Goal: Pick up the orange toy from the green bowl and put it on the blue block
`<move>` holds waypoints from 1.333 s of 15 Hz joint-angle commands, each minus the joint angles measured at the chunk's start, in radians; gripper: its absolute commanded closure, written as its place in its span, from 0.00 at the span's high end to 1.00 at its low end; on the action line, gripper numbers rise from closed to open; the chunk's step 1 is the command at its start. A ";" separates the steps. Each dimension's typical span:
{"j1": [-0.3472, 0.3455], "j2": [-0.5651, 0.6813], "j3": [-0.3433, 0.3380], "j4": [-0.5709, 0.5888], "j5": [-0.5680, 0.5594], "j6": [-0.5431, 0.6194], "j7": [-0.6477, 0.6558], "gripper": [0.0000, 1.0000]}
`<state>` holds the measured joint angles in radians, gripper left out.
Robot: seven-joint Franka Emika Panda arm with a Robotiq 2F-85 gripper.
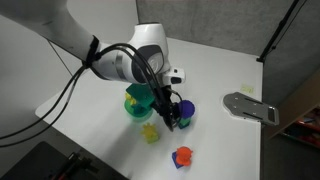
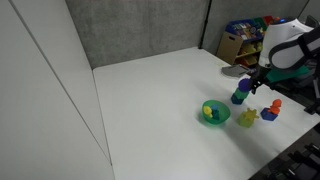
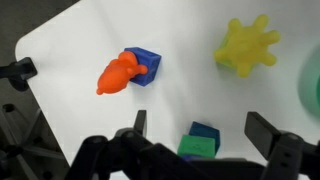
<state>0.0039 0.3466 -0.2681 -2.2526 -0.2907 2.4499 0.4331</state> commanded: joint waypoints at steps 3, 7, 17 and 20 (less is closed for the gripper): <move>-0.026 -0.103 0.097 0.033 0.131 -0.129 -0.153 1.00; -0.022 -0.202 0.133 0.024 0.150 -0.223 -0.191 1.00; -0.022 -0.517 0.194 -0.056 0.157 -0.394 -0.253 1.00; -0.018 -0.622 0.209 -0.096 0.191 -0.418 -0.290 1.00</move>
<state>-0.0041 -0.1575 -0.0768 -2.2901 -0.1436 2.0582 0.2049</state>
